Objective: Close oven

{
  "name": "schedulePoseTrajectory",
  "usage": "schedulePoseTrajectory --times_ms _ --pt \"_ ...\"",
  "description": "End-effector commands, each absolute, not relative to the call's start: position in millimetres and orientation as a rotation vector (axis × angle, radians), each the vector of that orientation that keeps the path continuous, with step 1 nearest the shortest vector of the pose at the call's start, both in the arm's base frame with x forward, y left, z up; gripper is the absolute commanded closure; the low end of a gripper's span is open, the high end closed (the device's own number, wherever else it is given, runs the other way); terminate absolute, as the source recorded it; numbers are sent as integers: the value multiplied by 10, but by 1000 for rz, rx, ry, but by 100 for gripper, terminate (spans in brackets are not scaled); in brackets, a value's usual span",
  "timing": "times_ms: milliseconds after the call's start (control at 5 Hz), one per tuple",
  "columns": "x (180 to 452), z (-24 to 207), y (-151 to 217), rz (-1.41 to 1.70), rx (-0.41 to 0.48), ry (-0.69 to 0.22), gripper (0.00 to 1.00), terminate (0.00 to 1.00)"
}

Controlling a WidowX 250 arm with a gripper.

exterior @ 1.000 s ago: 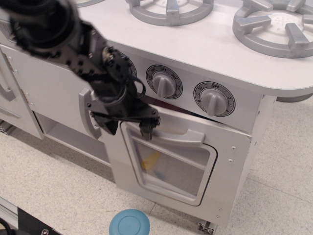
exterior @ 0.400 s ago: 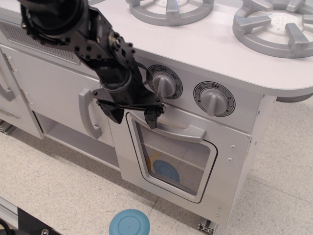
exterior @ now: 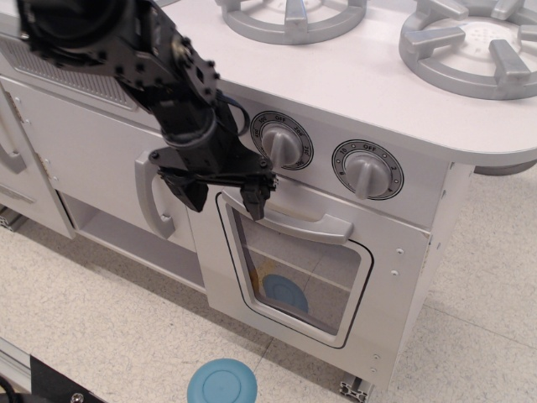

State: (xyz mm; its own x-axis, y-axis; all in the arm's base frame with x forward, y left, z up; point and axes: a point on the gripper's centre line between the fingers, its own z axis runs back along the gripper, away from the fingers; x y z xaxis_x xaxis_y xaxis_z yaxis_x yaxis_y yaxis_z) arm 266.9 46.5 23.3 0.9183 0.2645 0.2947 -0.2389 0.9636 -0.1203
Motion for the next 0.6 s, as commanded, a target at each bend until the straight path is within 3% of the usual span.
schedulePoseTrajectory --times_ms 0,200,400 --pt "2361 596 573 163 -11 -275 0 0" --pt "2361 596 573 163 -11 -275 0 0" --pt "2361 596 573 163 -11 -275 0 100"
